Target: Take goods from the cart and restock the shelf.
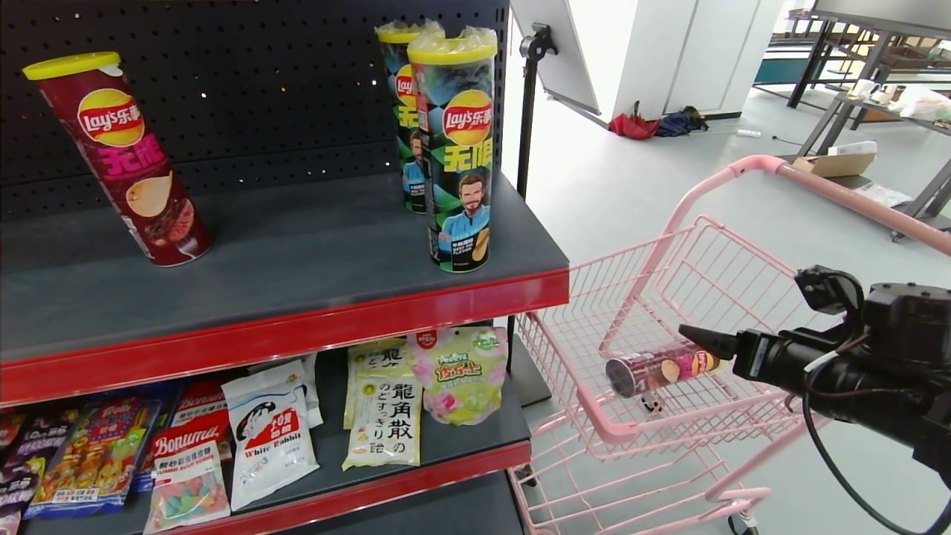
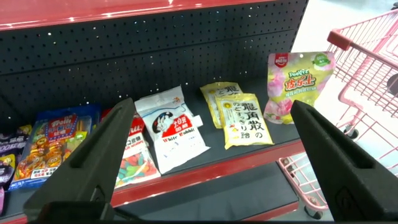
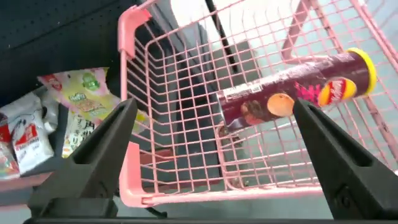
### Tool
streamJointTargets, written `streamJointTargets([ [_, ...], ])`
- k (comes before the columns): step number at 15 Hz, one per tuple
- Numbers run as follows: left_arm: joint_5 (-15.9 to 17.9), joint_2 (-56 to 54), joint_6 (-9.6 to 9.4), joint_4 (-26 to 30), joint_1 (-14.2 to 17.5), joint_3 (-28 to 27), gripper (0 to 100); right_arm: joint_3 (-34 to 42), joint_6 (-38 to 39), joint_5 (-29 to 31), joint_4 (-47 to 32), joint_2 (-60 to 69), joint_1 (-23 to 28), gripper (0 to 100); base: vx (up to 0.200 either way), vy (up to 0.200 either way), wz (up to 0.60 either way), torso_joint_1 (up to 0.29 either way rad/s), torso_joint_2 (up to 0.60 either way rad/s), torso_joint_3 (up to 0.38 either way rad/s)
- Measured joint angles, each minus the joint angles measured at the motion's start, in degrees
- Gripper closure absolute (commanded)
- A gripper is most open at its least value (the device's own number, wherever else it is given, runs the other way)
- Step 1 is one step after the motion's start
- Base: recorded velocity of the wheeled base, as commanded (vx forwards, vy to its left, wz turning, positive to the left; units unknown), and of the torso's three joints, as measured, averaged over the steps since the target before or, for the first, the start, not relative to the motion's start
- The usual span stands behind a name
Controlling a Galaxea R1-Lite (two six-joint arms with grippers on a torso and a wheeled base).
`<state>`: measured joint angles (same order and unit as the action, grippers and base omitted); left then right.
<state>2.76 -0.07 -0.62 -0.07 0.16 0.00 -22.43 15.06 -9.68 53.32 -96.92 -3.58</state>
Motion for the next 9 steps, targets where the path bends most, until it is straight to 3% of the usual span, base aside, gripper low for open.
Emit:
streamJointTargets([
  [3,0.0,0.0,0.02,0.02,0.02,0.0,0,-2.6,5.11,5.85,-4.41,-0.85,1.63,0,0.0,0.0,0.0,0.0,0.0,0.0],
  [6,0.04,0.0,-0.04,0.02,-0.02,0.0,0,-7.06,9.92,6.53,-10.24,-2.04,2.07,0,0.0,0.0,0.0,0.0,0.0,0.0],
  [9,0.0,0.0,-0.16,-0.02,0.0,0.0,0,-18.93,16.82,6.67,-24.94,-4.57,2.51,0,0.0,0.0,0.0,0.0,0.0,0.0],
])
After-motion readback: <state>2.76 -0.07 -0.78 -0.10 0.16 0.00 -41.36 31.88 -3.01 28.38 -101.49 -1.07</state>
